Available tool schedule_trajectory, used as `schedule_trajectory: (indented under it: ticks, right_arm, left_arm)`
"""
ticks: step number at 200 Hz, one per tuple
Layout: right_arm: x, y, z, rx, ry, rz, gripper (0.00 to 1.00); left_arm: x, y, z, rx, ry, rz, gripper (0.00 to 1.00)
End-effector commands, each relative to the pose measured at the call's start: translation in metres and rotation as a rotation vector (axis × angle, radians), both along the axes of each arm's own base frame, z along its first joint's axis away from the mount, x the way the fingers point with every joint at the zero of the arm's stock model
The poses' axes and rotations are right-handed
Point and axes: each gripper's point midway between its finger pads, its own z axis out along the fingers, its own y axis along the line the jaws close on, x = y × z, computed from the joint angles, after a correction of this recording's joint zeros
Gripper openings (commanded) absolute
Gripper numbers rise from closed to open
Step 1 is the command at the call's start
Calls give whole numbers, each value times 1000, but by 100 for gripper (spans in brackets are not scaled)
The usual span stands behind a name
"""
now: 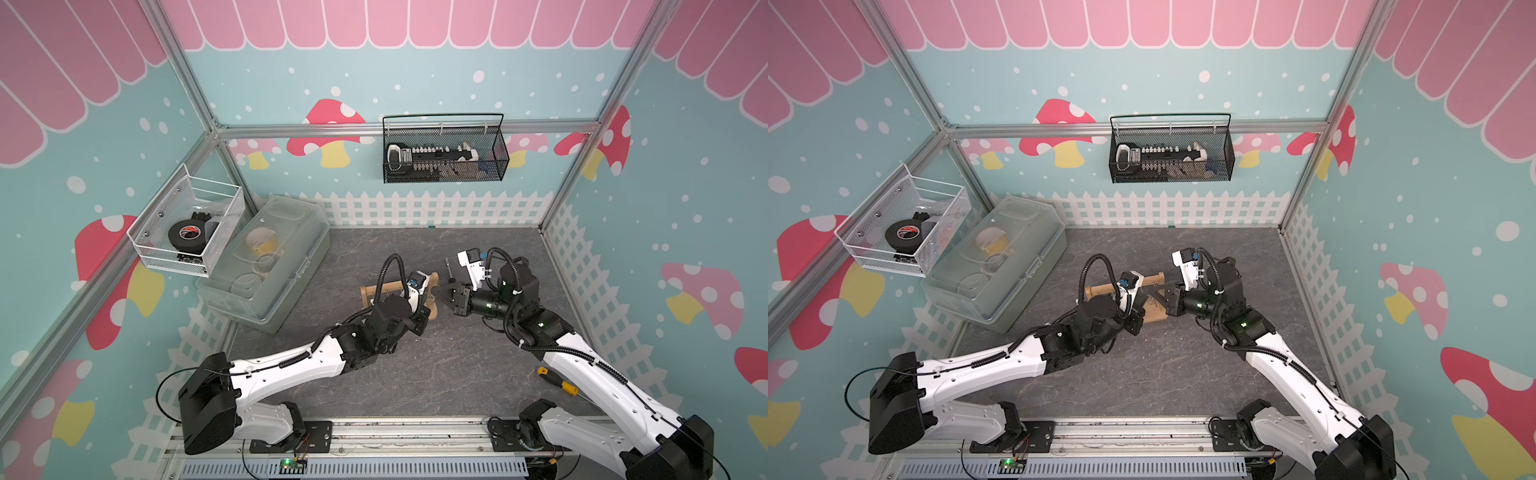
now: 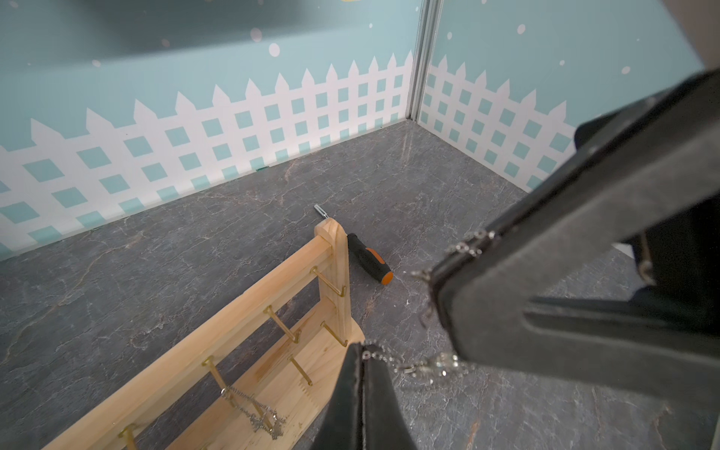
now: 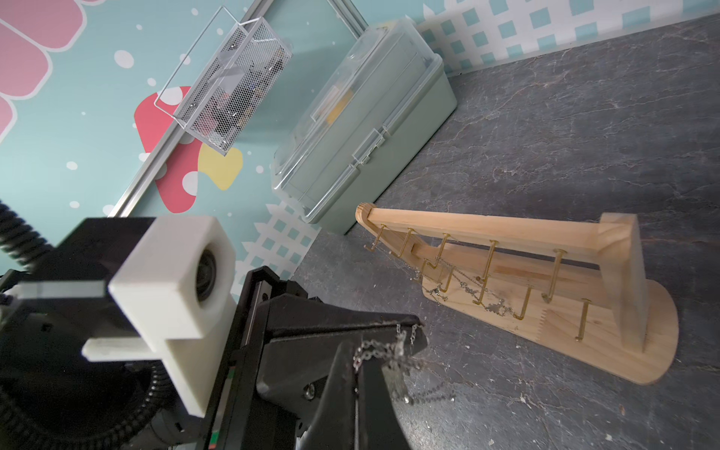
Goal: Hang the necklace on the jewelry display stand
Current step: Hang the necklace on the stand.
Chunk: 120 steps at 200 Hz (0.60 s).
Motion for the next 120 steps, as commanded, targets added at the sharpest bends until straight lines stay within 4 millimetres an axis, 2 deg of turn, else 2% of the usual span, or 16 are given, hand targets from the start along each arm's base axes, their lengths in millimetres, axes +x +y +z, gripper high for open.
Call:
schedule_trajectory:
  ticks: [1,39,66,96,120]
  right_arm:
    - [8,-7,5,-21,-52,-62,0]
    - [21,-14,-1,-67,-88,-128,0]
    - [33,-16,-14,-111,-76,-161,0]
    - [43,-24,-24,-163,-95,-215,1]
    - [48,-24,-31,-179,-96,-221,1]
  left_arm:
    - [7,0,11,36,-33,32,0]
    - [13,-2,12,51,-37,38,0]
    - [20,-6,11,64,-27,39,0]
    - [28,-10,4,85,-2,29,0]
    - [34,-11,-2,94,10,25,0]
